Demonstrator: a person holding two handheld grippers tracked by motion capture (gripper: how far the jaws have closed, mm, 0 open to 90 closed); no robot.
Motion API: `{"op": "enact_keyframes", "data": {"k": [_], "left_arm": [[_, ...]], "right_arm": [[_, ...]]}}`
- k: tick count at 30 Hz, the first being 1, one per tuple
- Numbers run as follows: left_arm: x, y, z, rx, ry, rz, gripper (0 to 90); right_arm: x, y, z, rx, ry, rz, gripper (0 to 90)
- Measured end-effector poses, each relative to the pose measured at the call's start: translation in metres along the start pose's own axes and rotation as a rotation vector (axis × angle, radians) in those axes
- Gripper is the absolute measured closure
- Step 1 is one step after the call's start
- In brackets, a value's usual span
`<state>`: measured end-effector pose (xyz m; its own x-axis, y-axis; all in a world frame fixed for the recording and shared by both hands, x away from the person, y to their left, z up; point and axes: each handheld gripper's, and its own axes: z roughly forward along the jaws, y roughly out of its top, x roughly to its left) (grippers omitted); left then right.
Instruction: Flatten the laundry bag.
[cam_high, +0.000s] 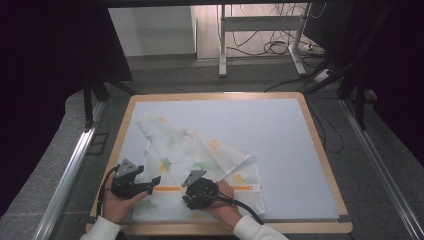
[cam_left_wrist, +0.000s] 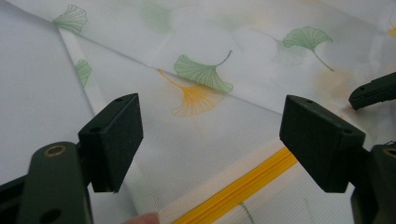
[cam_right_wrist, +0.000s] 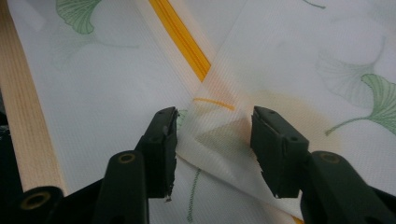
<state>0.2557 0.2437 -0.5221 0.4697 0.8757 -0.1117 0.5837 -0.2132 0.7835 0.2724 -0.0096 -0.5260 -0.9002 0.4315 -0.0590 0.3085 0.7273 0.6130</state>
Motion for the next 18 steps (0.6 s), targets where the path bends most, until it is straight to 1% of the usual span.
{"op": "enact_keyframes", "data": {"k": [2, 5, 6, 11, 12, 13, 18], "left_arm": [[0.000, 0.000, 0.000, 0.001, 0.000, 0.000, 21.0], [0.000, 0.000, 0.000, 0.002, 0.000, 0.001, 21.0], [0.000, 0.000, 0.000, 0.003, 0.000, 0.002, 21.0], [0.000, 0.000, 0.001, 0.010, -0.001, 0.005, 21.0], [0.000, 0.000, 0.001, 0.010, -0.001, 0.004, 21.0], [0.001, 0.000, 0.001, 0.011, 0.000, 0.004, 21.0], [0.001, -0.001, 0.001, 0.011, -0.002, 0.005, 20.9]], "right_arm": [[0.000, 0.000, 0.000, 0.000, -0.017, -0.010, 56.1], [-0.001, -0.001, -0.001, 0.001, -0.027, -0.002, 63.7], [-0.002, -0.001, -0.001, -0.002, -0.023, 0.001, 66.0], [-0.007, -0.001, -0.003, -0.003, -0.031, 0.027, 80.4], [-0.009, -0.002, -0.004, -0.007, -0.023, 0.038, 82.4], [-0.010, -0.002, -0.004, -0.014, -0.014, 0.050, 83.3], [-0.013, -0.001, -0.008, -0.030, 0.000, 0.067, 84.0]]}}
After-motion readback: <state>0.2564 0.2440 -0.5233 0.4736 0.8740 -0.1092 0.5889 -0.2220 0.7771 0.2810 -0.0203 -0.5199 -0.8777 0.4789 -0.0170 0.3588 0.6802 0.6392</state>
